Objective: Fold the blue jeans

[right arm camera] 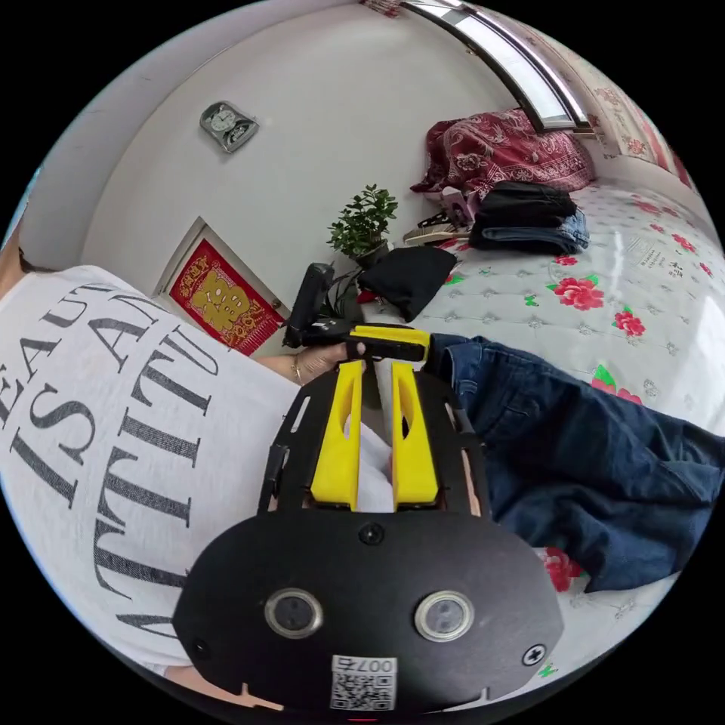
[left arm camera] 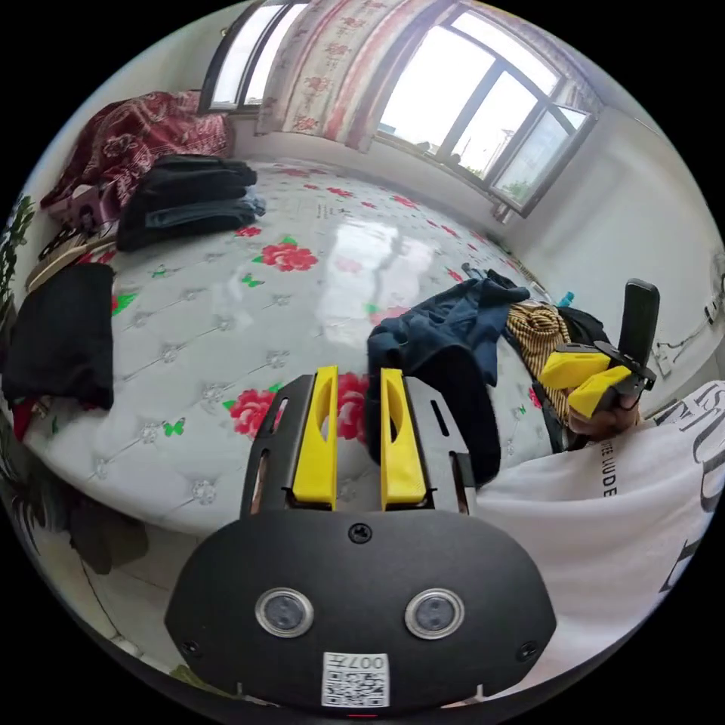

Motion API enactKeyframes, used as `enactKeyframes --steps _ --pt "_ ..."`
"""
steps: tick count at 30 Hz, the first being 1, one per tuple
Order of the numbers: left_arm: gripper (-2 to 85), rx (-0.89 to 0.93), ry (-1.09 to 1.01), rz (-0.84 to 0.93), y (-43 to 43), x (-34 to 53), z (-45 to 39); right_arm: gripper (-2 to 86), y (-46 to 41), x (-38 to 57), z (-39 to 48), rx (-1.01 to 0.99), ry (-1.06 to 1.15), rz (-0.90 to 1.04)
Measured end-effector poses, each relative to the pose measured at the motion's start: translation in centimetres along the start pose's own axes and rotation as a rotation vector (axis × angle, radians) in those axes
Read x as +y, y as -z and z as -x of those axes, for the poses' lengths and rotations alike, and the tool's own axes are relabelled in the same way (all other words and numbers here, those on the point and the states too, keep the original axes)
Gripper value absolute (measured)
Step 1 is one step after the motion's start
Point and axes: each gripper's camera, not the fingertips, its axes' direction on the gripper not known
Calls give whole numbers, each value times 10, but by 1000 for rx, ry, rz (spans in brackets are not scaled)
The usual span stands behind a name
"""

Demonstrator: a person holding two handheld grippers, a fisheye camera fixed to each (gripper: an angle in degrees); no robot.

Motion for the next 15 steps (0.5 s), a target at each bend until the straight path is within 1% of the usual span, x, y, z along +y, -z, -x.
enactKeyframes --steps 3,5,6,8,9,11,12,13,14,15 --pt "99 -66 72 11 16 23 29 45 7 14 -36 153 -110 -54" --pt "100 -109 52 36 19 31 29 58 20 41 -81 304 -295 -72" --pt "100 -112 33 42 18 31 25 62 24 50 -91 347 -342 -77" --pt "104 -79 -75 76 2 24 0 75 45 88 -129 481 -539 -110" --pt "106 -61 -106 88 -5 21 -9 78 50 97 -137 502 -581 -116" --pt "115 64 -237 159 -43 7 -47 88 64 124 -165 569 -713 -131" --pt "120 99 -274 185 -54 4 -58 90 66 129 -171 584 -736 -127" --pt "132 140 -346 246 -80 -1 -78 94 66 135 -183 608 -778 -112" --pt "133 139 -414 332 -108 -4 -98 94 64 138 -194 635 -803 -92" --pt "133 120 -450 379 -122 -5 -107 95 62 139 -199 647 -814 -86"
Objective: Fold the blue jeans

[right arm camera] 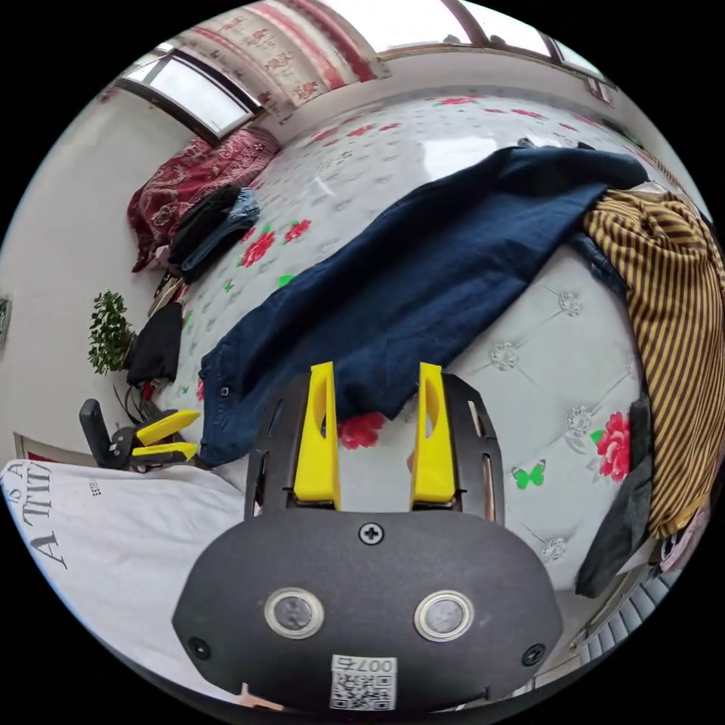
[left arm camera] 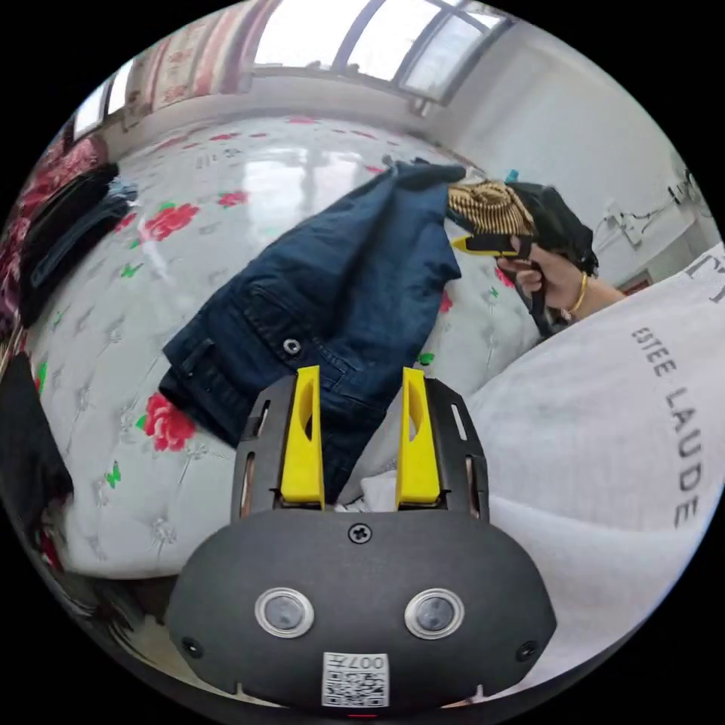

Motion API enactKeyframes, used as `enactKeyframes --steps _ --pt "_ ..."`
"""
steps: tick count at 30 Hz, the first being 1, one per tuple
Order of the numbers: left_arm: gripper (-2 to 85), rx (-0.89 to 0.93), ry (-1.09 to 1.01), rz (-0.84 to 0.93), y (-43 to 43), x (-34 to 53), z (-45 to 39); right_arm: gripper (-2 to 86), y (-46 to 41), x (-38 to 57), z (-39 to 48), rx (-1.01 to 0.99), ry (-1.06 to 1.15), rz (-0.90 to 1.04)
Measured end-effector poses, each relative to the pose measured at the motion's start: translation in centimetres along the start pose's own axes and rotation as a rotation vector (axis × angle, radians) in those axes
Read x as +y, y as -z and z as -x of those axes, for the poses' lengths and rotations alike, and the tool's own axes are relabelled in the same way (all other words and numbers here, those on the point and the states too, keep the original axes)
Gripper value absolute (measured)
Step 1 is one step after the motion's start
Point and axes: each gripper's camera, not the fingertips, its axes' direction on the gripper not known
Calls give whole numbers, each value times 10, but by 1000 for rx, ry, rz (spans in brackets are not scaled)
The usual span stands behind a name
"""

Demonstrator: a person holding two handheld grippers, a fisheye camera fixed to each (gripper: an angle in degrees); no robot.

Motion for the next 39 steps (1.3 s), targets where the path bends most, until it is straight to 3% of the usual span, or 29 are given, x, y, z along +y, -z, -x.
enactKeyframes --steps 2,6,9,11,14,17,19,25,27,30,32,35,39 --pt "112 -147 -94 139 -34 -24 -17 87 -20 -8 -3 19 -22 13" --pt "82 -164 -171 142 -46 -28 -19 57 -64 -15 9 12 -14 121" --pt "55 -294 -112 176 -38 -26 -5 28 -75 -15 45 -22 114 125" --pt "52 -440 -19 218 -31 -7 24 14 -89 -12 87 -173 271 216" --pt "60 -378 236 204 -5 25 82 13 -97 -5 137 -320 445 275" --pt "97 -323 465 106 38 54 120 37 -76 -23 144 -190 482 143" --pt "107 -362 507 6 61 63 123 52 -58 -46 126 -79 439 30" --pt "127 -476 332 -102 50 6 123 96 -37 -161 62 162 269 -61" --pt "135 -437 313 -61 21 -24 134 103 -45 -193 46 265 203 -57" --pt "136 -405 341 172 -57 -60 153 102 -75 -228 1 345 12 23" --pt "109 -415 345 176 -79 -67 145 92 -105 -228 -24 348 -86 135" --pt "58 -416 445 78 -81 -52 132 53 -100 -204 -1 399 78 16" --pt "39 -404 544 -47 -74 -21 106 13 -74 -184 9 389 121 -3"
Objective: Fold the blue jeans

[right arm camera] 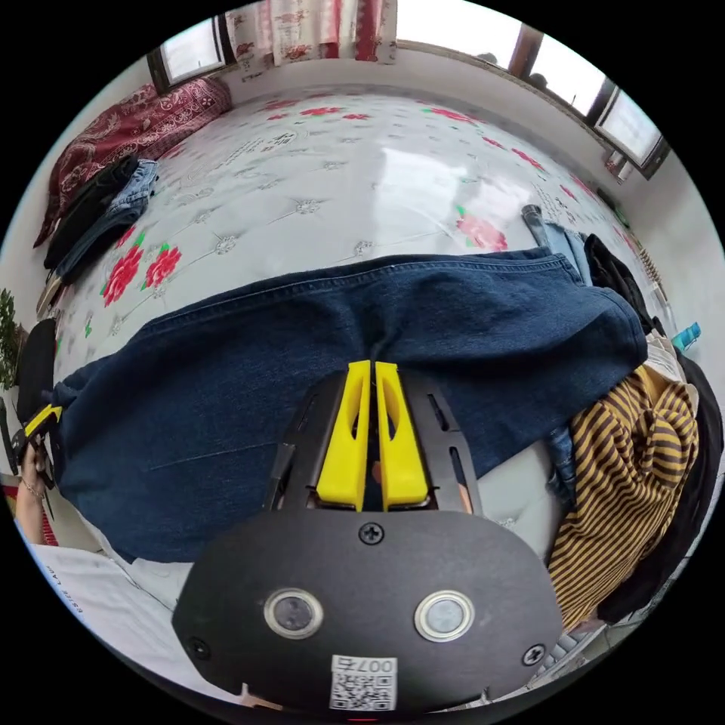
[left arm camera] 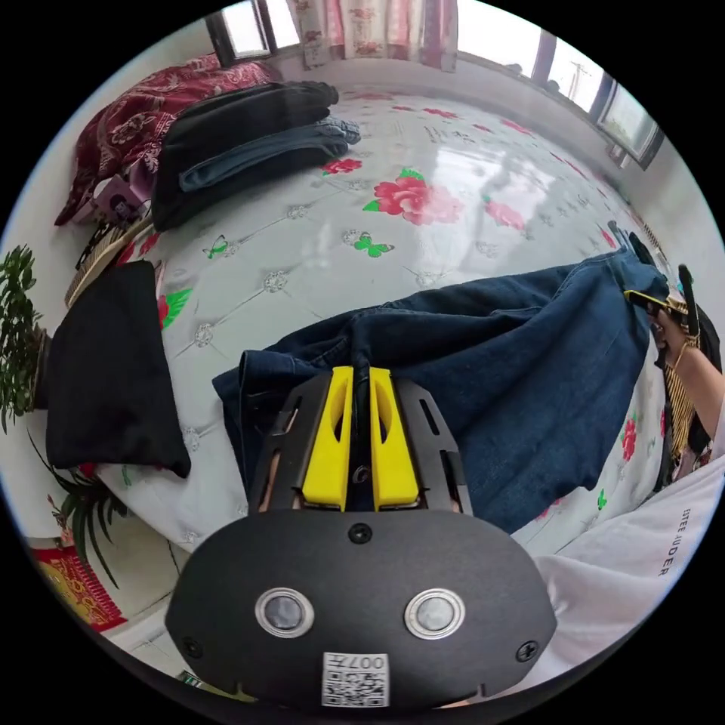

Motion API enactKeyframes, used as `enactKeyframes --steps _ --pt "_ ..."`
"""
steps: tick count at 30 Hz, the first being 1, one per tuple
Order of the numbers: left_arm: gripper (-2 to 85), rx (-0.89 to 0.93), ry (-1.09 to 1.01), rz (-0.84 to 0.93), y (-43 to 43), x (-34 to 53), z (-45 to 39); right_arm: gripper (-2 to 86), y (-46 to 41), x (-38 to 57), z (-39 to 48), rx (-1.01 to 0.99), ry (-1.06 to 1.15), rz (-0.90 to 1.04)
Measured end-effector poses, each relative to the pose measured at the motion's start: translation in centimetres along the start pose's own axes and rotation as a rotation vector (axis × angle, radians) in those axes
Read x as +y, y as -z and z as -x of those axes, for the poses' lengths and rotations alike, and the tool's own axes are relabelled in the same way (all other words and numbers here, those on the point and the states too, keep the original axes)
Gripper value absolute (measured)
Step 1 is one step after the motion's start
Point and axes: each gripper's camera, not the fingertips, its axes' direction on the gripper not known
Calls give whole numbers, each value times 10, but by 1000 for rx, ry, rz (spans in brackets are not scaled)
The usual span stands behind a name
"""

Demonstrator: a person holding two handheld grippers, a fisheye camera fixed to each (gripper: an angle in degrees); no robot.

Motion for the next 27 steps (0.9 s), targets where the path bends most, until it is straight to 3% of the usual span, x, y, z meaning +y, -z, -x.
enactKeyframes --steps 5,12,20,23,27 --pt "35 38 57 -279 95 57 -13 -1 135 86 -28 -156 -59 -326" --pt "32 -41 36 -699 227 118 -42 -3 353 211 -48 -119 -102 -842" --pt "27 -120 -127 -1329 380 193 -104 -4 587 351 -51 -17 -53 -1570" --pt "26 -149 -107 -1456 414 217 -113 -3 636 386 -57 33 -58 -1709" --pt "26 -161 -35 -1504 426 210 -101 -3 661 373 -66 46 -38 -1706"
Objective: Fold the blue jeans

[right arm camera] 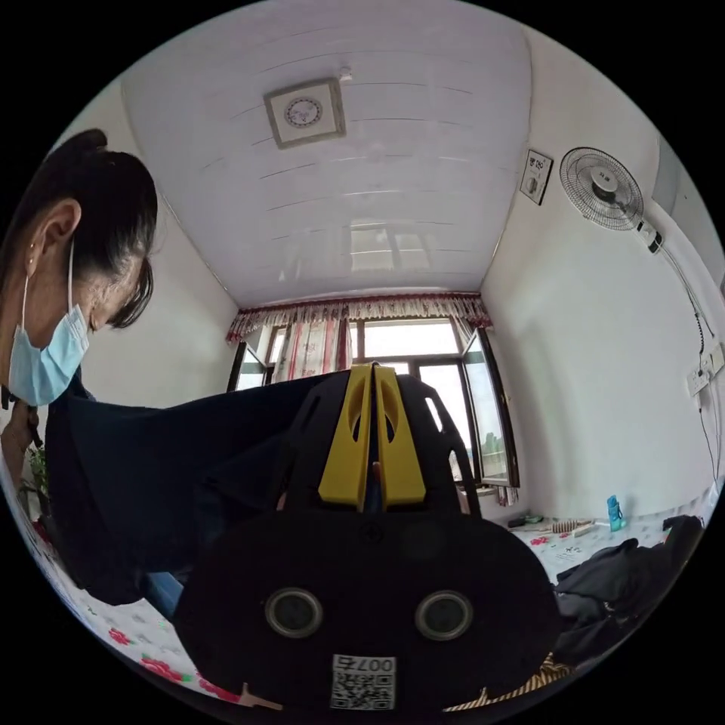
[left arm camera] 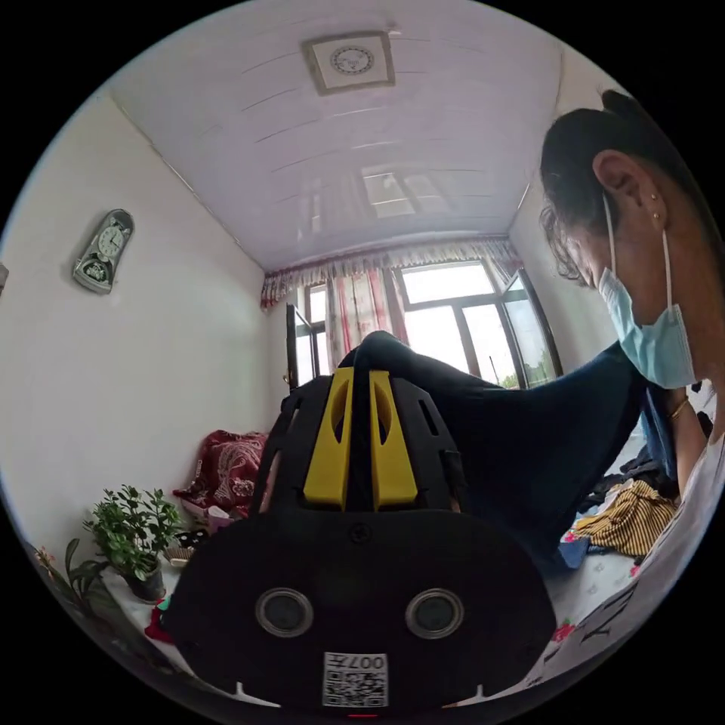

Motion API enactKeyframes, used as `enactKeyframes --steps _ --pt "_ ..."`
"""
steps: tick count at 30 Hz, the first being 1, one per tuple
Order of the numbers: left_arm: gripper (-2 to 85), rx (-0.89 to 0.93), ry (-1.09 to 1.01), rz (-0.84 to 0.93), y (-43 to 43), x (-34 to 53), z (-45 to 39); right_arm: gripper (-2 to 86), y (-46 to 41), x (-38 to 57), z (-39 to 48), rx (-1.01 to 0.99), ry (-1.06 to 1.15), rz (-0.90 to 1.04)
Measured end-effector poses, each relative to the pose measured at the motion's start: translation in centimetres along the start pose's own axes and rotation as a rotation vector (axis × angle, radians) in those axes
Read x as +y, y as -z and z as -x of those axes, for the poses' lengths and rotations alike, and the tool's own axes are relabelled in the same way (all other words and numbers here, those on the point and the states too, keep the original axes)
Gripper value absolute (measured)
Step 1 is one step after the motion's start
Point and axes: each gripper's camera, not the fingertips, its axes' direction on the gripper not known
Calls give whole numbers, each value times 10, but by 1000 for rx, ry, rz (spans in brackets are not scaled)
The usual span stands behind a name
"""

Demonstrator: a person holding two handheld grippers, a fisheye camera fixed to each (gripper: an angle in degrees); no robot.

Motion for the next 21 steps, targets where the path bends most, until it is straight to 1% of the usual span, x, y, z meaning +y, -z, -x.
enactKeyframes --steps 3,4,5,6,8,9,10,11,12,14,15,17,18,19,20,21 --pt "30 -25 12 132 -64 16 14 -2 -66 17 15 -44 47 77" --pt "33 -25 -1 256 -107 31 19 -1 -108 36 28 -51 90 160" --pt "39 -30 -20 387 -155 58 22 1 -155 65 40 -75 116 279" --pt "42 -37 -26 457 -178 75 24 2 -179 83 46 -89 123 356" --pt "27 -82 -8 773 -251 159 38 13 -257 174 61 -134 114 726" --pt "16 -118 9 822 -256 176 42 16 -266 200 63 -130 114 796" --pt "3 -164 15 848 -253 205 49 22 -271 244 61 -133 100 900" --pt "0 -169 36 880 -244 230 56 28 -263 285 56 -167 62 970" --pt "0 -165 53 907 -238 244 60 31 -256 305 53 -192 43 1002" --pt "12 -143 130 1082 -211 307 76 43 -217 394 35 -224 -25 1180" --pt "17 -133 153 1139 -203 324 79 46 -205 417 29 -215 -44 1239" --pt "59 -93 286 1388 -165 393 89 59 -151 507 0 -151 -190 1499" --pt "68 -85 331 1445 -155 408 91 63 -137 525 -7 -137 -237 1548" --pt "84 -76 420 1537 -134 431 94 71 -112 554 -20 -104 -328 1616" --pt "97 -86 520 1590 -116 446 97 79 -92 575 -31 -74 -405 1663" --pt "105 -90 562 1606 -108 451 98 82 -85 584 -36 -60 -442 1681"
